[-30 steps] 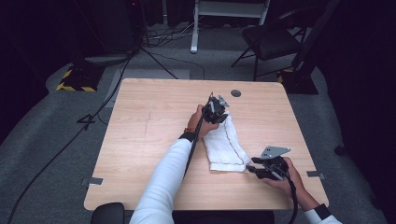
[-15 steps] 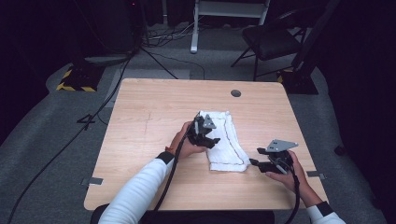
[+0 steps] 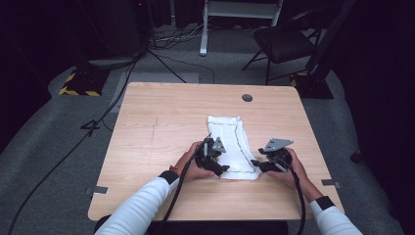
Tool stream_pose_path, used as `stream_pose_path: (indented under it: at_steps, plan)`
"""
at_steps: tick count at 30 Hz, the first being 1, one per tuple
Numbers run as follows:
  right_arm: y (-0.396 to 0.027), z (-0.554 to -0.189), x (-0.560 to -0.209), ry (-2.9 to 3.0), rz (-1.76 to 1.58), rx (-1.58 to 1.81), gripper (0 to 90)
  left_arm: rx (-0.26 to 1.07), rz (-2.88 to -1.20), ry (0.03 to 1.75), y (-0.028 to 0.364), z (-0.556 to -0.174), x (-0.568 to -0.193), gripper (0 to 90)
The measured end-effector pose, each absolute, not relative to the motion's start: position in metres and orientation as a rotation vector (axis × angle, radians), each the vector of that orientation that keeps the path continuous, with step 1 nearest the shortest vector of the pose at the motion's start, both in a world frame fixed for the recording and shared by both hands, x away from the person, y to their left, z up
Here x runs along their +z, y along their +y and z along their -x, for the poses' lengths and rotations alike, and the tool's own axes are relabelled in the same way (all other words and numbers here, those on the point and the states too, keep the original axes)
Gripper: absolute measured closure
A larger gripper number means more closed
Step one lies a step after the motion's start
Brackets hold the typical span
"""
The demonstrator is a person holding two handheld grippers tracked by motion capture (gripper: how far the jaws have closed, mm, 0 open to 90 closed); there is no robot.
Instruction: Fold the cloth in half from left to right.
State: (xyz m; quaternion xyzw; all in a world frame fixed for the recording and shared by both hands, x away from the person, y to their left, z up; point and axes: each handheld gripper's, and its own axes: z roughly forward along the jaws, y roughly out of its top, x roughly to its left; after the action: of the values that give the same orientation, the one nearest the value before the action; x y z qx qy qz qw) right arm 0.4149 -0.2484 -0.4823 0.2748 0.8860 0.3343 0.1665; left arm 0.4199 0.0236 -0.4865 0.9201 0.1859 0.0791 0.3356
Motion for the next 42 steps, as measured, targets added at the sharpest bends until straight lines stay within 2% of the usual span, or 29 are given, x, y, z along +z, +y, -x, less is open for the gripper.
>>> stream_pose_path:
  at_steps: [5, 10, 27, 32, 34, 39, 42]
  plan:
    - [-0.246, -0.419, -0.488, 2.556, -0.781, 0.939, 41.9, 0.259, -2.422, 0.468, 0.024, -0.412, -0.489, 25.6]
    - [-0.247, -0.417, -0.489, 2.565, -0.809, 0.962, 43.7, 0.186, -2.389, 0.509, 0.03, -0.413, -0.492, 27.1]
    - [-0.224, -0.39, -0.489, 2.639, -0.745, 0.98, 45.3, 0.158, -2.374, 0.499, 0.056, -0.382, -0.494, 29.5]
    - [-0.221, -0.388, -0.484, 2.635, -0.715, 0.962, 39.4, 0.143, -2.343, 0.541, 0.061, -0.383, -0.49, 28.2]
    - [-0.222, -0.391, -0.481, 2.61, -0.728, 0.98, 39.5, 0.166, -2.346, 0.552, 0.062, -0.387, -0.487, 24.6]
    - [-0.228, -0.41, -0.471, 2.521, -0.775, 1.005, 40.0, 0.228, -2.295, 0.613, 0.071, -0.406, -0.476, 24.2]
    - [-0.231, -0.43, -0.465, 2.463, -0.831, 1.017, 40.3, 0.316, -2.294, 0.632, 0.074, -0.423, -0.471, 24.8]
